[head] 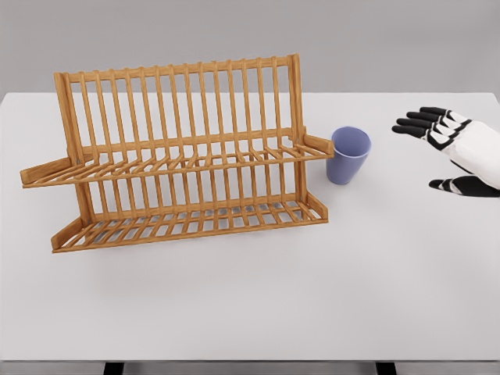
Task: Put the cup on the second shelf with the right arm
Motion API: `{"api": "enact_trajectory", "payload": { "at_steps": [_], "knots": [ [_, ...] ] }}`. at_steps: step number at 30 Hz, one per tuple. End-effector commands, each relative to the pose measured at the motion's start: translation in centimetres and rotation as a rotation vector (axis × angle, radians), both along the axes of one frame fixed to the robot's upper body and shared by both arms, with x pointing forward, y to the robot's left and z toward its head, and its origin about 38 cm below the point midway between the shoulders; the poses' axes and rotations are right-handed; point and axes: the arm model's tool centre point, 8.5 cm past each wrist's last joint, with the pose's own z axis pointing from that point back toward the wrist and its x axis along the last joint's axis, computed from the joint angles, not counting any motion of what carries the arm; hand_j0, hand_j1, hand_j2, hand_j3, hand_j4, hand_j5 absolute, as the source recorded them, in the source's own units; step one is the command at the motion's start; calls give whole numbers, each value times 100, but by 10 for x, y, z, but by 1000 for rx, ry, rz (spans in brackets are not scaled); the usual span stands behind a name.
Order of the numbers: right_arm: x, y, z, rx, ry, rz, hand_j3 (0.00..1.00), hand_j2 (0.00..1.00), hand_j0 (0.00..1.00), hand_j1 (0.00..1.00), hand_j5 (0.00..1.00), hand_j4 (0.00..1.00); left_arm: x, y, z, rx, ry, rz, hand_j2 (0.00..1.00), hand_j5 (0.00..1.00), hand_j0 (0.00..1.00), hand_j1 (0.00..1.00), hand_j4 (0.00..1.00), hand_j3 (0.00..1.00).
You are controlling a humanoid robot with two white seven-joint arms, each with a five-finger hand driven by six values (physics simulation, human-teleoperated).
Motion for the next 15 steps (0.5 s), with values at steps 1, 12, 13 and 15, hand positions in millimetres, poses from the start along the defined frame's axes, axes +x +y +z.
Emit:
{"api": "enact_trajectory", "payload": {
  "at_steps": [1, 12, 13, 15],
  "knots": [
    [0, 0, 0, 5, 2, 1, 100, 100, 100, 100, 100, 100, 0, 0, 0, 0, 1, 0, 100, 100, 100, 100, 100, 100],
    [14, 8, -2, 82, 127, 3, 100, 100, 100, 100, 100, 100, 0, 0, 0, 1, 2, 1, 100, 100, 100, 100, 100, 100],
    [13, 5, 0, 158, 149, 20, 100, 100, 100, 100, 100, 100, 0, 0, 0, 0, -1, -1, 100, 100, 100, 100, 100, 100],
    [14, -3, -5, 237, 224, 38, 100, 100, 100, 100, 100, 100, 0, 0, 0, 0, 1, -1, 100, 100, 100, 100, 100, 100]
  ]
}}
